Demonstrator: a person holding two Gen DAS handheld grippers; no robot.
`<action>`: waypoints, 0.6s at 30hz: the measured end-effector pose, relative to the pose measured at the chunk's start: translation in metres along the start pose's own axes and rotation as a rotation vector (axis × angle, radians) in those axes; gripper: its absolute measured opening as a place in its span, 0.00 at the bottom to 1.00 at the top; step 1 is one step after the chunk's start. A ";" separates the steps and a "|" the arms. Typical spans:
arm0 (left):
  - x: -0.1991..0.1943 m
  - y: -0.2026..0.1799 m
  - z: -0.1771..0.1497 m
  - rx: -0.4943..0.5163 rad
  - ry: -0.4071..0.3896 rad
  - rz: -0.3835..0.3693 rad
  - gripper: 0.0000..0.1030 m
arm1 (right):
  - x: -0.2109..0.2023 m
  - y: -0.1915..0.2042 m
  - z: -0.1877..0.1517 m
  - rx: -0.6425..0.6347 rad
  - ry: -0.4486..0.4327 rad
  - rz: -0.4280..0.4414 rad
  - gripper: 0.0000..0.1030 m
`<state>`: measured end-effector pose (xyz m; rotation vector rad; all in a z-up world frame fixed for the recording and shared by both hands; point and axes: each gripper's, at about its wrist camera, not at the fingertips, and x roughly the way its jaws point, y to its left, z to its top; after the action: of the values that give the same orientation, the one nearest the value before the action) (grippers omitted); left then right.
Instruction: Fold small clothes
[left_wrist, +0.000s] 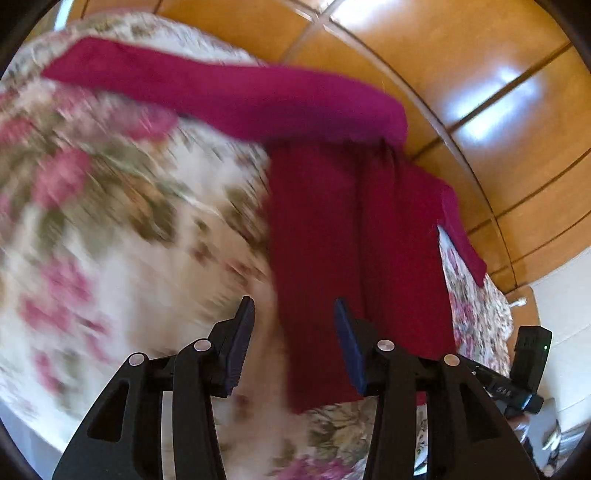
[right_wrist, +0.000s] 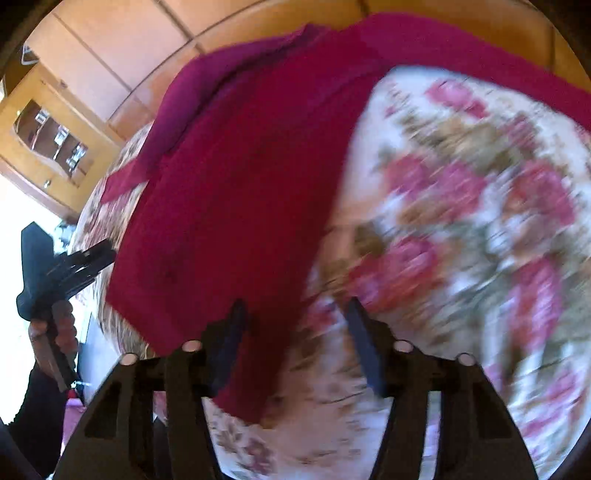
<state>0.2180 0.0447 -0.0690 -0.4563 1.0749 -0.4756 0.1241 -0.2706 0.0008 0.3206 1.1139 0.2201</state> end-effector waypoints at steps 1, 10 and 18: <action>0.008 -0.004 -0.003 0.003 0.002 0.001 0.40 | 0.001 0.005 -0.001 -0.012 0.000 0.016 0.24; -0.033 -0.029 -0.003 0.078 -0.088 0.027 0.08 | -0.076 0.005 -0.001 -0.078 -0.159 -0.035 0.07; -0.108 -0.012 -0.044 0.054 -0.113 0.019 0.07 | -0.141 -0.046 -0.054 -0.033 -0.161 -0.123 0.07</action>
<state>0.1338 0.0915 -0.0020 -0.4199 0.9545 -0.4563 0.0154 -0.3526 0.0808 0.2355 0.9660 0.1012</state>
